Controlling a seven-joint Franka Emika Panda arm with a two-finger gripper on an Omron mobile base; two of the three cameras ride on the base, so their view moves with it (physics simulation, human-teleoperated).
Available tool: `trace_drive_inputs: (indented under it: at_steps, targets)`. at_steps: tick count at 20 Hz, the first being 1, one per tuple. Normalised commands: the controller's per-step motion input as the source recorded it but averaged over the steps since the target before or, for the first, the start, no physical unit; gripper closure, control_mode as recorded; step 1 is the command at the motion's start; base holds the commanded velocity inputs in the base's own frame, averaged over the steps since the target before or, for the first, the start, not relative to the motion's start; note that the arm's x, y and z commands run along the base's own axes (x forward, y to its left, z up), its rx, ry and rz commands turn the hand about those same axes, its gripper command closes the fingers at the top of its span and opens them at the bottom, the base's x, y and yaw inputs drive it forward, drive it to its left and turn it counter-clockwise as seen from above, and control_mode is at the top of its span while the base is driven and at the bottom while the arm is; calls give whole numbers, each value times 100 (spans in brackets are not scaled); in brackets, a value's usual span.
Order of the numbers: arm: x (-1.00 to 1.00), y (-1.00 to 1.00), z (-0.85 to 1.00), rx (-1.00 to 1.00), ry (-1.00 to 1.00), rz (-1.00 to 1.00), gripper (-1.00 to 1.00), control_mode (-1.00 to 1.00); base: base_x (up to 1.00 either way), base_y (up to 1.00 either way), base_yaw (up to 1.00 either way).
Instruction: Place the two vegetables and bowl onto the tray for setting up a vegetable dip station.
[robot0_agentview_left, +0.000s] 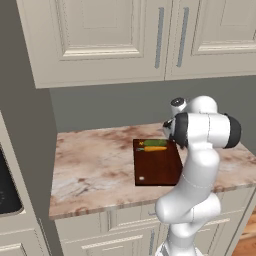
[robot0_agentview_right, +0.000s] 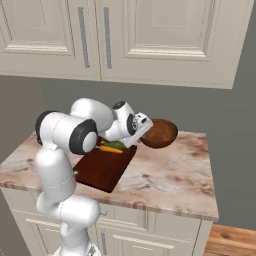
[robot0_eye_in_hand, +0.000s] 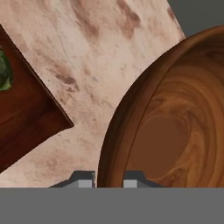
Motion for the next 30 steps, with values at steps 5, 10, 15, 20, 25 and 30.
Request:
trace_drive_inputs:
  at_steps: [5, 10, 15, 20, 25, 30]
  targets:
    - [-15, 0, 20, 0, 0, 0, 100, -100, 0, 0, 0]
    - [-26, 2, 5, 0, 0, 0, 100, -100, 0, 0, 0]
    - [-38, 11, 5, 0, -2, 0, 100, -100, 0, 0, 0]
    - [-22, 9, 24, 0, -4, 0, 100, -100, 0, 0, 0]
    - [-15, 11, 22, 0, -1, 0, 100, -100, 0, 0, 0]
    - [-15, 17, 10, 0, 0, 0, 100, -100, 0, 0, 0]
